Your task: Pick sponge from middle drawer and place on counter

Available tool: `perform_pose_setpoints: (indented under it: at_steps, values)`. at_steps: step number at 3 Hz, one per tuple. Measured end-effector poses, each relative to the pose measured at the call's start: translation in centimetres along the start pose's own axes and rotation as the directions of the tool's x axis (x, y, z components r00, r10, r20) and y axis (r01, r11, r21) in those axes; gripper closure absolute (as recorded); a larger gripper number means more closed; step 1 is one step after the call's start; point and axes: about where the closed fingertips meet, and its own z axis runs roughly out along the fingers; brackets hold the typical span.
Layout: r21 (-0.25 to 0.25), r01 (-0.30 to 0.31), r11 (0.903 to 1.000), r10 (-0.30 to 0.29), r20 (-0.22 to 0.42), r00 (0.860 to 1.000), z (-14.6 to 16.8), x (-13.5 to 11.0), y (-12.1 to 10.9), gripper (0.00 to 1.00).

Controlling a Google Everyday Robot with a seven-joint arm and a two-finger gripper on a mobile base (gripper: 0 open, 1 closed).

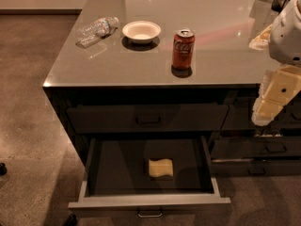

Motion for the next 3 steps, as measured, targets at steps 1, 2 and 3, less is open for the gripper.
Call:
perform_pose_setpoints:
  at_steps: [1,2,3]
  values:
    - [0.000,0.000,1.0000,0.000,0.000,1.000,0.0,0.0,0.0,0.00]
    - [-0.038,0.032,0.9987,-0.031,0.042,0.999,0.9,-0.6,0.1,0.00]
    - [-0.091,0.061,0.9940,-0.055,0.065,0.996,6.0,-0.4,0.3,0.00]
